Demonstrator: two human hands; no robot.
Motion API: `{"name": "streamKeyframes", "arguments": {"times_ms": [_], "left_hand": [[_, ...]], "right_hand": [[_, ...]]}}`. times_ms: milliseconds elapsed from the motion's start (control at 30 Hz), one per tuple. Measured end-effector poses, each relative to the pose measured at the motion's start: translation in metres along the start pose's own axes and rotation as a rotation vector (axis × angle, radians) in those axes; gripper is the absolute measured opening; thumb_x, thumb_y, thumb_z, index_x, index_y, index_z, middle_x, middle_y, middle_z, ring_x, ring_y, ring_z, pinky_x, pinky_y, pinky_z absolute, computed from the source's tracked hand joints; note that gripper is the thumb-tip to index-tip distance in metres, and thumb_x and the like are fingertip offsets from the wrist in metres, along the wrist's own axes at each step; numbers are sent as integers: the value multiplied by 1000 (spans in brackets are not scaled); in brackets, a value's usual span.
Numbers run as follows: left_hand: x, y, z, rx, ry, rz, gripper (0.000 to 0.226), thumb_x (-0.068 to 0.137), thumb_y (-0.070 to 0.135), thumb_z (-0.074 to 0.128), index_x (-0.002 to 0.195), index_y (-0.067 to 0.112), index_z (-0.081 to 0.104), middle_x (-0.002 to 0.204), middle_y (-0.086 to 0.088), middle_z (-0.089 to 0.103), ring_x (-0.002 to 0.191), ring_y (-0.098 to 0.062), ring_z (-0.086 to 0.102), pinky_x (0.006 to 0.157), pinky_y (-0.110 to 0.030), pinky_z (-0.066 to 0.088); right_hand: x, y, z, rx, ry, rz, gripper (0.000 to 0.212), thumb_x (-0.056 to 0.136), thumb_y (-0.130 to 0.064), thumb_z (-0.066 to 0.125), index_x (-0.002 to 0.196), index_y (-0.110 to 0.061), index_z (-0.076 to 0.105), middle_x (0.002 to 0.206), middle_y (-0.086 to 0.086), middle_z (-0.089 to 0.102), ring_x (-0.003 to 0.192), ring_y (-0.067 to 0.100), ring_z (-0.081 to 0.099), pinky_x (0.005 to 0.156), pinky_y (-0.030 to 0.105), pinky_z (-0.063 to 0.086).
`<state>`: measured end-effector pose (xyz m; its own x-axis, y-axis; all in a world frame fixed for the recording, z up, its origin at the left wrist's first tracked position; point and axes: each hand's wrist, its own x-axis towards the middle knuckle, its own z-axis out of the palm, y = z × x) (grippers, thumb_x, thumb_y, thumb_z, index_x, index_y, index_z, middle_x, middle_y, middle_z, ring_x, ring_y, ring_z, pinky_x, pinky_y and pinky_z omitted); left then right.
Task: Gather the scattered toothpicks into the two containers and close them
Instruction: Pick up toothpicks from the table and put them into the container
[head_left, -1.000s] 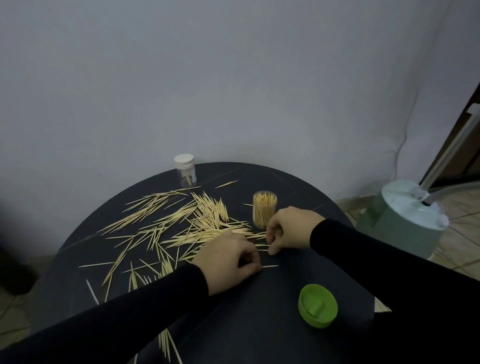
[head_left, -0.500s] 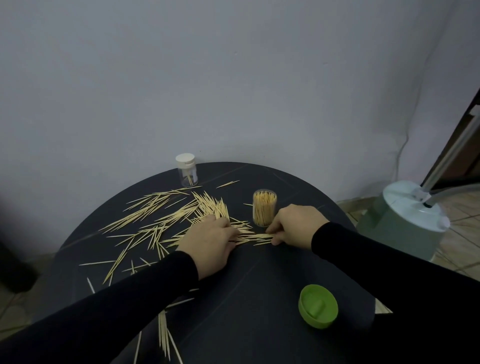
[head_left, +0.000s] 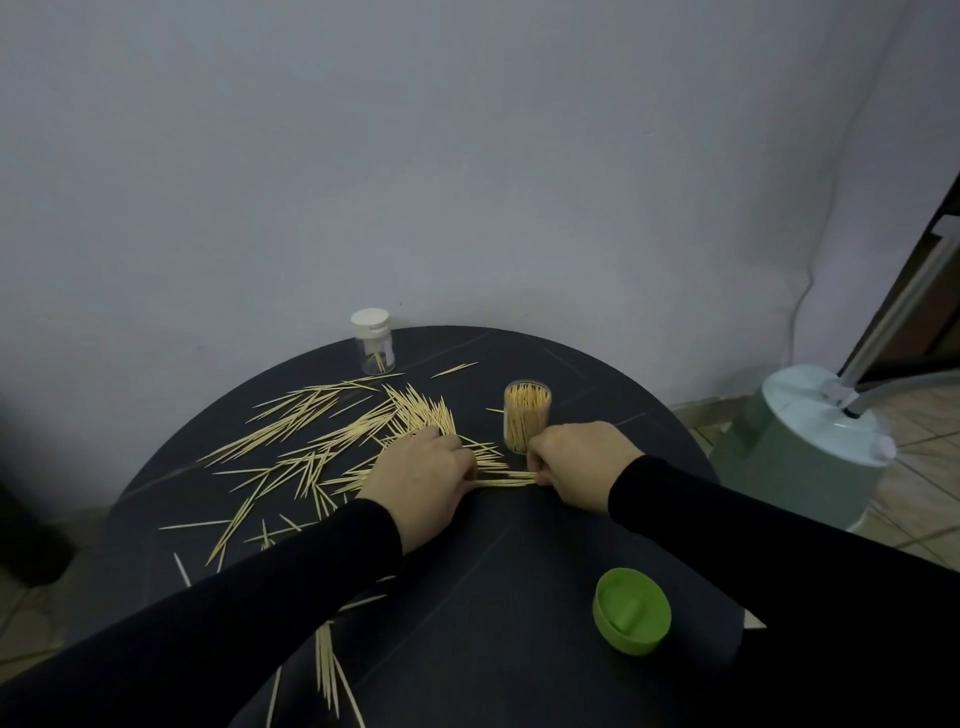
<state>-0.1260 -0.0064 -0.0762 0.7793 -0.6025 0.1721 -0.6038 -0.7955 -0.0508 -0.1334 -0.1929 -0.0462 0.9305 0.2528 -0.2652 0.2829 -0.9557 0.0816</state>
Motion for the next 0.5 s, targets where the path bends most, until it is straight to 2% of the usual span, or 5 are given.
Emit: {"name": "streamKeyframes", "arguments": {"times_ms": [233, 500], "left_hand": [[1, -1, 3, 16, 9, -3, 26, 101, 35, 37, 117, 23, 54, 118, 5, 54, 106, -15, 46, 92, -29, 41], [3, -5, 2, -82, 61, -77, 15, 99, 29, 42, 108, 25, 53, 110, 8, 53, 100, -12, 45, 89, -27, 42]], "right_hand": [[0, -4, 1, -84, -14, -10, 23, 95, -24, 54, 116, -16, 57, 110, 4, 60, 98, 20, 60, 89, 38, 52], [-8, -7, -8, -88, 43, 6, 23, 93, -23, 55, 115, -15, 55, 109, 4, 60, 96, 20, 59, 87, 34, 50]]}}
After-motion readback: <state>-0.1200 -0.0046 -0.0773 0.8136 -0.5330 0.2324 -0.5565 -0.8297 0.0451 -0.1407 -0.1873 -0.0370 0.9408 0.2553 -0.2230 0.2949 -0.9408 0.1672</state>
